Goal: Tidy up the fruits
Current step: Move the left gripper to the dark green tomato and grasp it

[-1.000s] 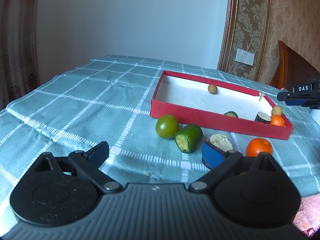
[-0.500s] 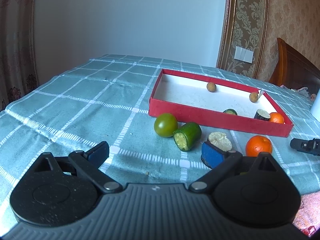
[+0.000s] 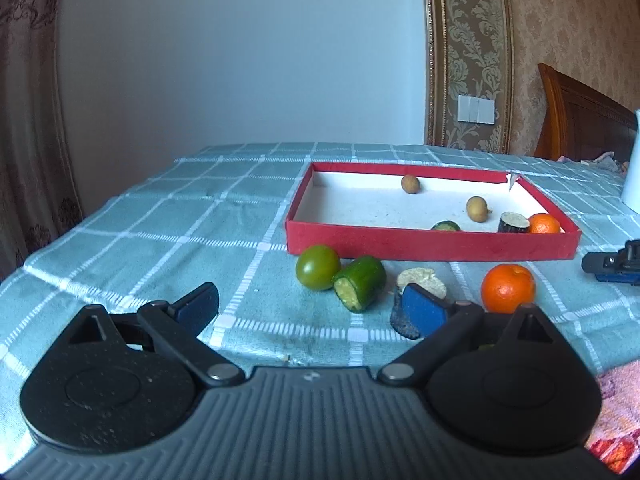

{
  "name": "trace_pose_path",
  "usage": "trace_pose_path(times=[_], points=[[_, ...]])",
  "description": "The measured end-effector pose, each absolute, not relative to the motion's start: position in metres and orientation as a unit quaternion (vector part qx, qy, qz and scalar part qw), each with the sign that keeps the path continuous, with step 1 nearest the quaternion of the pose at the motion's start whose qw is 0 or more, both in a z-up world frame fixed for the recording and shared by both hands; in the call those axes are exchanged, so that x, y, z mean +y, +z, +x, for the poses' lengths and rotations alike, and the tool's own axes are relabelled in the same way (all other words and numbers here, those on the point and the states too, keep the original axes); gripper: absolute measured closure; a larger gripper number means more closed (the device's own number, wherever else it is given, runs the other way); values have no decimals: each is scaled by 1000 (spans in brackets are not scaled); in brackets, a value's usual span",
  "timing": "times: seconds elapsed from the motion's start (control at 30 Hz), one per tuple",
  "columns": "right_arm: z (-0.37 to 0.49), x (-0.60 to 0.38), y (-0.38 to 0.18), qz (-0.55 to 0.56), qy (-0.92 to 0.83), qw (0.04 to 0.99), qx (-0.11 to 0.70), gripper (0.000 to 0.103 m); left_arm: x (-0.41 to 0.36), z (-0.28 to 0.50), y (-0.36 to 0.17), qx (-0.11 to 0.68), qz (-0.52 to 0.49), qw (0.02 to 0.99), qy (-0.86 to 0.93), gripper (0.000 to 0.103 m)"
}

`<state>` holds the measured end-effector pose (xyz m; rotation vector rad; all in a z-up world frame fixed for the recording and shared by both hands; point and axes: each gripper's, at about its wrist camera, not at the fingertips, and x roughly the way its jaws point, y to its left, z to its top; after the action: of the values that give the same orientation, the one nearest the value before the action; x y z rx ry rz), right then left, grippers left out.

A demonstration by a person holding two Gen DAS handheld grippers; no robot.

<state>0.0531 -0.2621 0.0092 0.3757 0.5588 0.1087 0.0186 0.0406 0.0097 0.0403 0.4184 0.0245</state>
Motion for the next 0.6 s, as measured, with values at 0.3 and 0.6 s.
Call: trace_pose_path(times=[0.3, 0.6], points=[[52, -264, 9, 190, 57, 942, 271, 74, -5, 7, 18, 214, 45, 974, -53, 10], [52, -266, 9, 196, 62, 941, 269, 74, -20, 20, 7, 266, 38, 961, -68, 31]])
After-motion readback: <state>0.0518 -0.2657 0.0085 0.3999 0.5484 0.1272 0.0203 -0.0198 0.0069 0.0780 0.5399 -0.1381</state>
